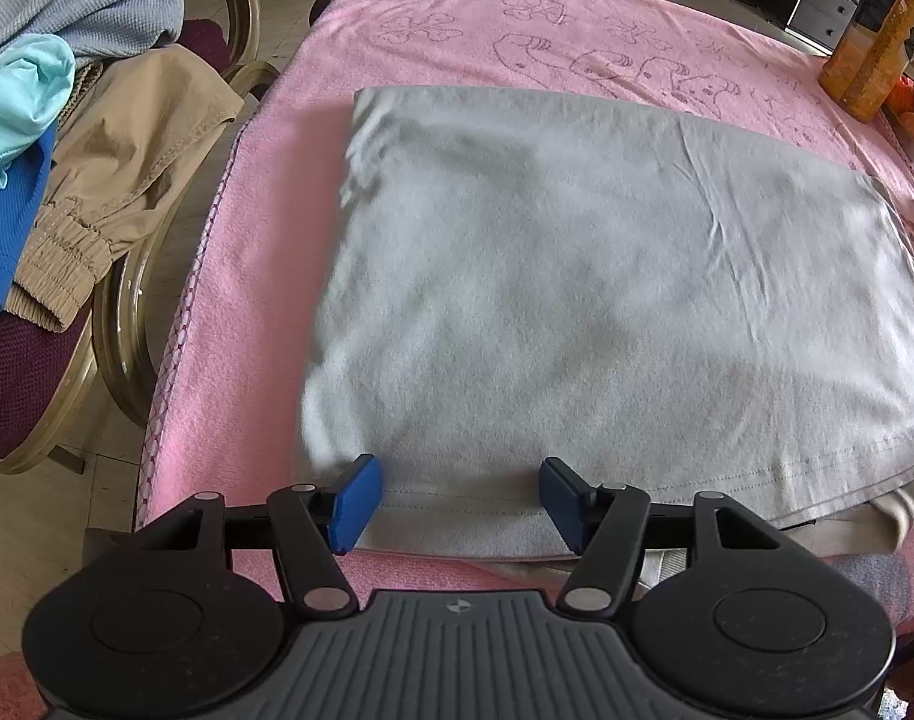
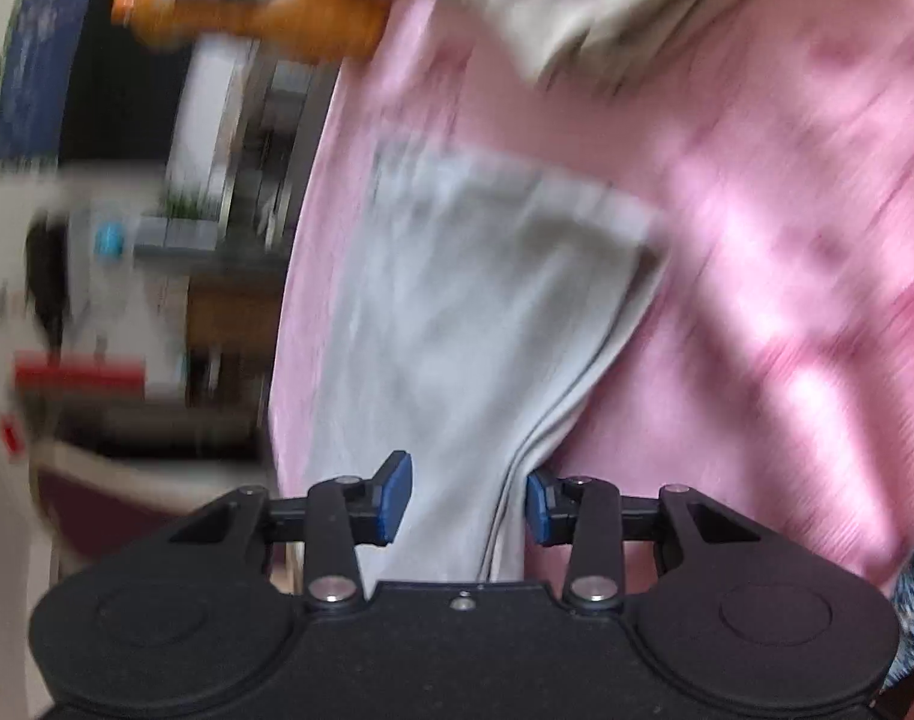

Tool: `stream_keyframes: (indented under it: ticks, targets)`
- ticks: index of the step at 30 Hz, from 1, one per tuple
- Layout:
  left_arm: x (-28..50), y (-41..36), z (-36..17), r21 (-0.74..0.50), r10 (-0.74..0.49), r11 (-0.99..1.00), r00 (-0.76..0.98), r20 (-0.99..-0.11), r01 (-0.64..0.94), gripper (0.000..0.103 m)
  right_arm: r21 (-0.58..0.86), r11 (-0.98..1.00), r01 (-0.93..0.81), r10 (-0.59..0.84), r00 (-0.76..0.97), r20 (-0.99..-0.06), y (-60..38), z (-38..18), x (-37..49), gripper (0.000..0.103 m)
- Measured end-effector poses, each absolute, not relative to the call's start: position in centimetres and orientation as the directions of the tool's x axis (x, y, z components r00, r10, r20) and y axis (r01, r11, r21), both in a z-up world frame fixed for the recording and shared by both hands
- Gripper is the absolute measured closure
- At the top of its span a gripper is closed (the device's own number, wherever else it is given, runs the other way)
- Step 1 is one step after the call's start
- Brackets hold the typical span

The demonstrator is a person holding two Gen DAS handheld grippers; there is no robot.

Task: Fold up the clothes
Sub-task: 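Pinch a corner of the folded t-shirt with the right gripper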

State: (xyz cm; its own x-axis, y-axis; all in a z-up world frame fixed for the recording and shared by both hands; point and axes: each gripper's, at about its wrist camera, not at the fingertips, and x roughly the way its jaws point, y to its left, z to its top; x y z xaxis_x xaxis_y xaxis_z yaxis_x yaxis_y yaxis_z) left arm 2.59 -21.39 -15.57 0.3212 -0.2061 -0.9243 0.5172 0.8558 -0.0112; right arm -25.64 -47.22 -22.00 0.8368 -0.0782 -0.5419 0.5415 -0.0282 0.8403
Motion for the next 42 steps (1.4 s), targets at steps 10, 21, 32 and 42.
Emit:
stream_keyframes:
  ticks: [10, 21, 32, 42]
  targets:
    - [2.7, -21.1, -15.5, -0.022, -0.215, 0.854, 0.315, -0.925, 0.520, 0.042, 0.818, -0.079, 0.569, -0.272, 0.778, -0.567, -48.7, -22.0, -25.5, 0.072]
    - [4.1, -17.4, -13.0, -0.006, -0.196, 0.911, 0.419, -0.886, 0.413, 0.054, 0.669, 0.117, 0.734, -0.351, 0.660, -0.664, -49.4, -19.4, -24.4, 0.098]
    - [4.5, -19.0, -15.2, 0.072, -0.094, 0.905, 0.363, -0.927, 0.419, 0.048, 0.587, 0.271, 0.763, -0.357, 0.646, -0.675, -48.6, -16.4, -24.0, 0.098]
    - [0.6, -21.3, -10.9, -0.032, -0.347, 0.796, 0.411, -0.843, 0.605, 0.053, 0.423, 0.454, 0.784, -0.380, 0.600, -0.704, -46.8, -10.6, -21.0, 0.098]
